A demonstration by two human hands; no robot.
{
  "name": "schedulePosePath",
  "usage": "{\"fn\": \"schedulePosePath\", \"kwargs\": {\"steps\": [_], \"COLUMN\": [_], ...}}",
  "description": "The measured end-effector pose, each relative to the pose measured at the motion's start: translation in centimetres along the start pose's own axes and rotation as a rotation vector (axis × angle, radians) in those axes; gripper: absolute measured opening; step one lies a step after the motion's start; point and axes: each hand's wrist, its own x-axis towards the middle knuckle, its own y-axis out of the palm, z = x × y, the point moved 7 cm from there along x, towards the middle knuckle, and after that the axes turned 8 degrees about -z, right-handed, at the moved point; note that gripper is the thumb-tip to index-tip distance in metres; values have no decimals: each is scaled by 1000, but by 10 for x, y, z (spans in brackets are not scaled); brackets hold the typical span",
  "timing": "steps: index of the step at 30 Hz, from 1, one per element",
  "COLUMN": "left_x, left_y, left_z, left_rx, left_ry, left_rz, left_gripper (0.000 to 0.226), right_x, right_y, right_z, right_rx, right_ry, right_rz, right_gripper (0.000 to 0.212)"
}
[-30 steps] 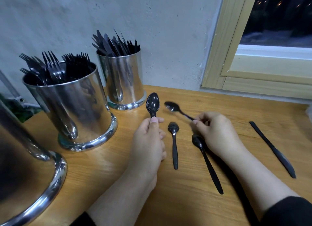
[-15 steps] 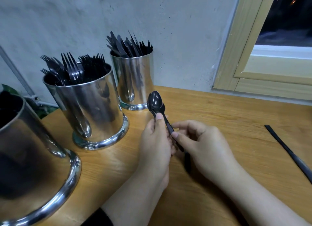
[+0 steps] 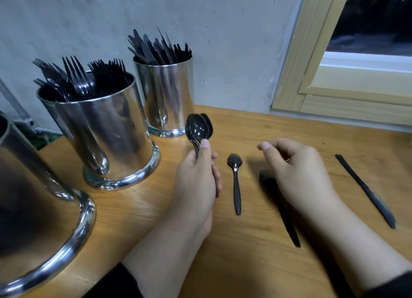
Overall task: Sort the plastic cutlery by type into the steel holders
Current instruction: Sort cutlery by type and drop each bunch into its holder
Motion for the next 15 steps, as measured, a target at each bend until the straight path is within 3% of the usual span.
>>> {"fn": "schedulePosePath", "kwargs": {"steps": [7,15], "left_x": [-2,-3], "left_y": [2,4], "left_z": [1,5], "left_rx": [-15,-3], "left_ry": [7,-2], "left_rz": [43,86], "left_gripper": [35,28], "right_x": [-19,-11], "right_y": [3,2], "right_z": [-17,-17], "right_rx": [-459,-494], "right_ry": [-20,-50], "right_rz": [320,179], "right_gripper": [62,28]}}
